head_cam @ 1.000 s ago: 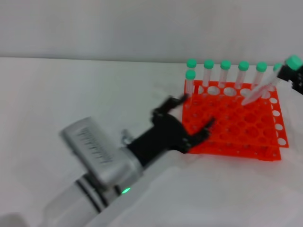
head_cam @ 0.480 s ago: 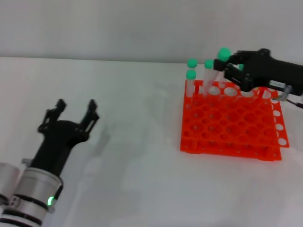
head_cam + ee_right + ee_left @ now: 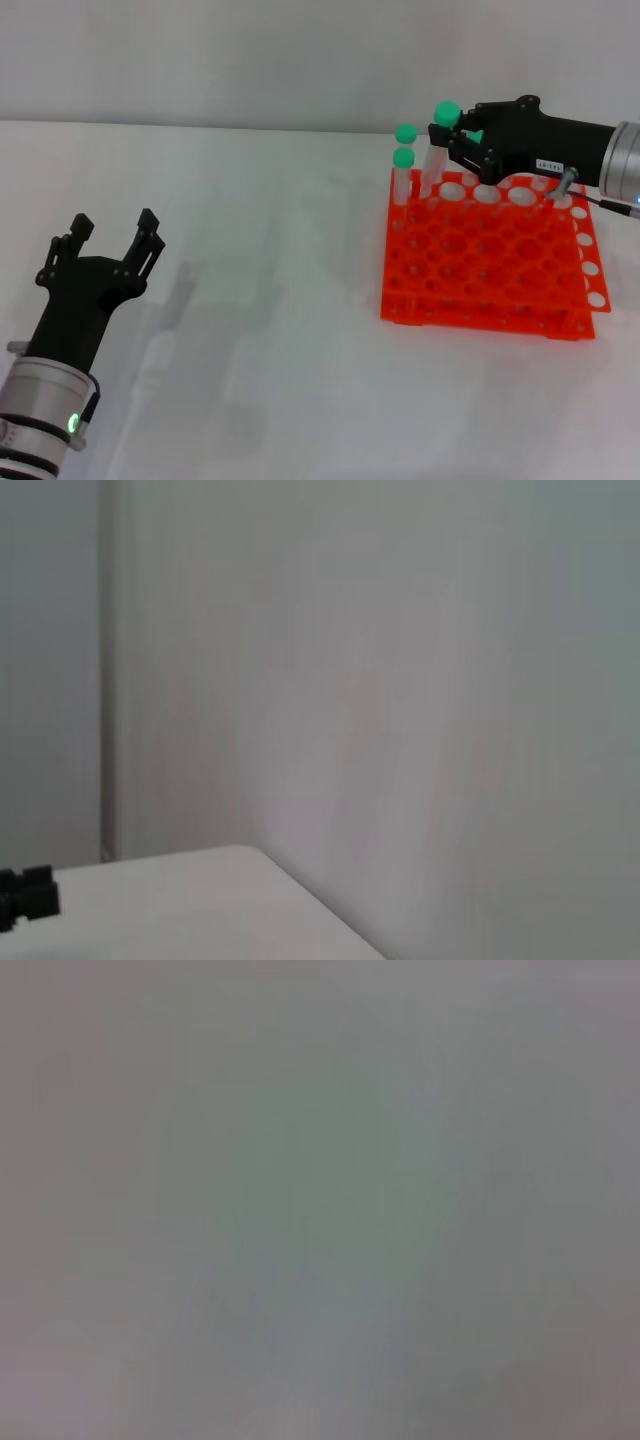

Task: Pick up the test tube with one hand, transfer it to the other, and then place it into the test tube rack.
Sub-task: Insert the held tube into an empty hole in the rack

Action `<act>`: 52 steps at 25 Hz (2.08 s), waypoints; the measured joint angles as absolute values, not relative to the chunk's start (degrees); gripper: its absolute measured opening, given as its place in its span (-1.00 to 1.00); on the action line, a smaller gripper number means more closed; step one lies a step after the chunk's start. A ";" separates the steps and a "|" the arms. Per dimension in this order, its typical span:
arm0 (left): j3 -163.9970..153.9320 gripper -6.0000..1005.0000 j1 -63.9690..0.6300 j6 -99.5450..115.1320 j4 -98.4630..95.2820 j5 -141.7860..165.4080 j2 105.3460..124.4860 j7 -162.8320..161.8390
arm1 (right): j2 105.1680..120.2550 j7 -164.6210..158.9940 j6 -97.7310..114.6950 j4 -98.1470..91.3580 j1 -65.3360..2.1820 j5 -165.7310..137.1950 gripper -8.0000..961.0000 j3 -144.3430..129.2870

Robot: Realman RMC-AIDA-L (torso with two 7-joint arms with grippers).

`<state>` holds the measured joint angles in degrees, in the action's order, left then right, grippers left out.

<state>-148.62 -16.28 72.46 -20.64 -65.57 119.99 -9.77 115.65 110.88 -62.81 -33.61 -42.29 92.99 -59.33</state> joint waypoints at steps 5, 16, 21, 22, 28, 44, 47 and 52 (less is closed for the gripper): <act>-148.62 0.66 -16.43 72.50 -20.49 -65.60 119.97 -9.78 | 115.59 109.48 -60.27 -33.40 -42.73 92.72 -0.57 -60.30; -148.53 0.66 -16.46 72.52 -20.47 -65.66 119.97 -9.80 | 115.69 107.22 -57.55 -33.35 -42.97 92.64 -0.56 -63.29; -148.53 0.66 -16.44 72.52 -20.38 -65.66 119.97 -9.94 | 115.75 107.16 -56.70 -32.75 -43.11 93.04 -0.56 -63.90; -148.53 0.66 -16.43 72.52 -20.31 -65.66 119.97 -10.08 | 115.75 107.10 -56.31 -32.58 -43.16 93.17 -0.56 -63.89; -148.53 0.66 -16.43 72.51 -20.22 -65.65 119.97 -10.37 | 115.83 105.74 -54.97 -31.25 -43.39 93.28 -0.56 -63.90; -148.54 0.66 -16.43 72.51 -20.21 -65.65 119.97 -10.37 | 115.37 105.35 -53.77 -31.08 -42.71 94.49 -0.55 -64.32; -148.54 0.66 -16.48 72.53 -20.21 -65.65 119.97 -10.37 | 115.25 104.78 -53.82 -31.17 -42.64 94.41 -0.55 -64.27; -148.53 0.66 -16.93 72.57 -20.21 -65.65 119.94 -10.37 | 115.20 104.19 -53.88 -31.22 -42.62 93.96 -0.55 -64.51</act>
